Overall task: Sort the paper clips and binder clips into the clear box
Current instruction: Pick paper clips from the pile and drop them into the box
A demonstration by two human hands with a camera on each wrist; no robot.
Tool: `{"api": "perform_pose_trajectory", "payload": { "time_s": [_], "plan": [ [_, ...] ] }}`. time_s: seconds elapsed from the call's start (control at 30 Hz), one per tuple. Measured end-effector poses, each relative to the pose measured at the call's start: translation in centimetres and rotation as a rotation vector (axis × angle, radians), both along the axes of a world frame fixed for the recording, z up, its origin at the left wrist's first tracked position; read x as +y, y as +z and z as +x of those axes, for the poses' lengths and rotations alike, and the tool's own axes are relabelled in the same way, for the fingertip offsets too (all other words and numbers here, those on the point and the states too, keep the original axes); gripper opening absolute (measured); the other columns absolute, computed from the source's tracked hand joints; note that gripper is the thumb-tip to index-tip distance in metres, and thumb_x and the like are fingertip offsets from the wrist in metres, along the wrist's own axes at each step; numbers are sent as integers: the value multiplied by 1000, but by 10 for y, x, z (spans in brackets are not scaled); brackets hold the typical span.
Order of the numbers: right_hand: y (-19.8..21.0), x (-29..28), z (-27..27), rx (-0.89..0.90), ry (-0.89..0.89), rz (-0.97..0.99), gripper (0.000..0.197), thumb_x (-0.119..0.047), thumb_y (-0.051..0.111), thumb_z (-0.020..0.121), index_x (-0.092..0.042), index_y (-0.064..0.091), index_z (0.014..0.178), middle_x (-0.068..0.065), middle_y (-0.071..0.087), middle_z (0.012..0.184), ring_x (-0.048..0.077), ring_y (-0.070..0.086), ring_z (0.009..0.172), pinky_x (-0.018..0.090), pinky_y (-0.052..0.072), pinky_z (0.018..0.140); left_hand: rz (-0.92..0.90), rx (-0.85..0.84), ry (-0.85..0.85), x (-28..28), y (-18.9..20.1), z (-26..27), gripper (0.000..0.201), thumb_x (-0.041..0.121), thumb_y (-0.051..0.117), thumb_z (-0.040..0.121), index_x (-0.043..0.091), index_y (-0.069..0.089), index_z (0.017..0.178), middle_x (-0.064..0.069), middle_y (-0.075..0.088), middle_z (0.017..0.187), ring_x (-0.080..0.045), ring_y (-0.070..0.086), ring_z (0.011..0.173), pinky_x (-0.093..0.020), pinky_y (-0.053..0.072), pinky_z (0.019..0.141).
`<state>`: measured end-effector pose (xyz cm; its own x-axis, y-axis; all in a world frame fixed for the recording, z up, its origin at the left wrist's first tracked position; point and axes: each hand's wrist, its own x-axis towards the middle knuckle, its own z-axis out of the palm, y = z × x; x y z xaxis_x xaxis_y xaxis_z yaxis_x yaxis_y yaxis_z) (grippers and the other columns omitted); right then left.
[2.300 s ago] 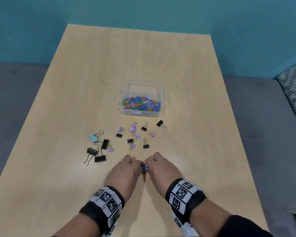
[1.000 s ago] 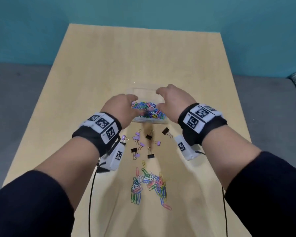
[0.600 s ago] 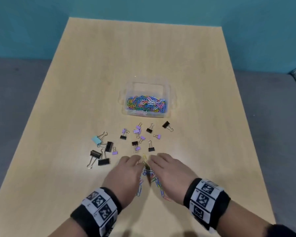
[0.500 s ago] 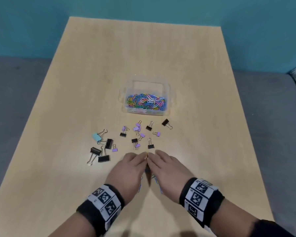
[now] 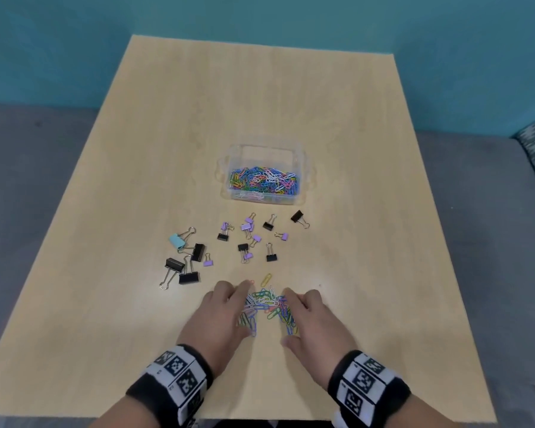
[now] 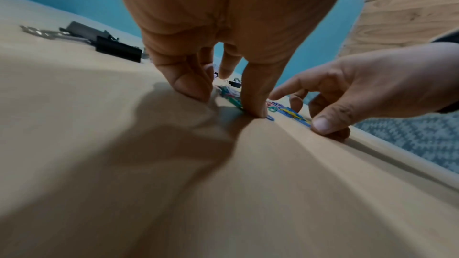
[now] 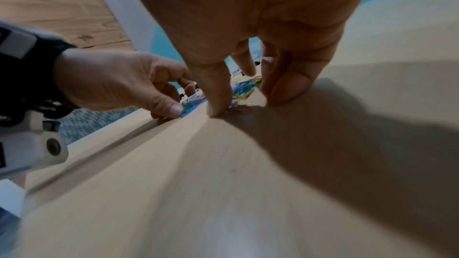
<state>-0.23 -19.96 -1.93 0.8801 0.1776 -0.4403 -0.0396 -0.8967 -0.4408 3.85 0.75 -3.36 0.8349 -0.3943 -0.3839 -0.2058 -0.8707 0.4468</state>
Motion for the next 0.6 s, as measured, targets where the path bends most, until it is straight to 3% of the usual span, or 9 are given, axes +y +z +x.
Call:
{"api": "perform_pose_trajectory", "payload": {
  "time_s": [0.1,0.2,0.3,0.53,0.6],
  "plan": [
    [-5,11,19,-46,-27,-9,57,-30,64,83,-27,33,131,0,35,111,24,51,93,35,49,77,-35,-15,31,-13,-6,13,66,33,65,79,30,34,138,4,37,113,-18,46,101,-34,46,86],
    [-8,16,33,-65,-43,-32,30,-24,59,88,-20,46,115,1,37,108,24,51,82,34,47,68,-28,-25,40,-23,-5,23,39,29,60,84,24,51,122,2,41,110,-20,50,98,-36,48,80],
    [-9,18,41,-73,-19,-39,13,-17,54,91,-16,47,103,4,38,106,24,42,73,35,42,61,-21,-59,42,-28,-4,29,21,23,57,87,17,58,107,-1,45,108,-21,52,93,-36,48,75],
    [-3,13,49,-64,92,-106,36,3,57,77,-22,34,86,-2,29,91,20,34,67,32,30,55,-19,-125,-9,-26,0,29,7,11,65,80,13,61,86,-2,50,93,-22,54,68,-30,46,54],
    [-1,11,51,-64,113,-103,38,3,57,77,-23,31,84,-4,28,89,17,30,62,29,26,54,-19,-125,6,-25,-1,28,7,10,64,80,13,61,86,-1,51,91,-22,54,65,-30,47,53]
  ]
}}
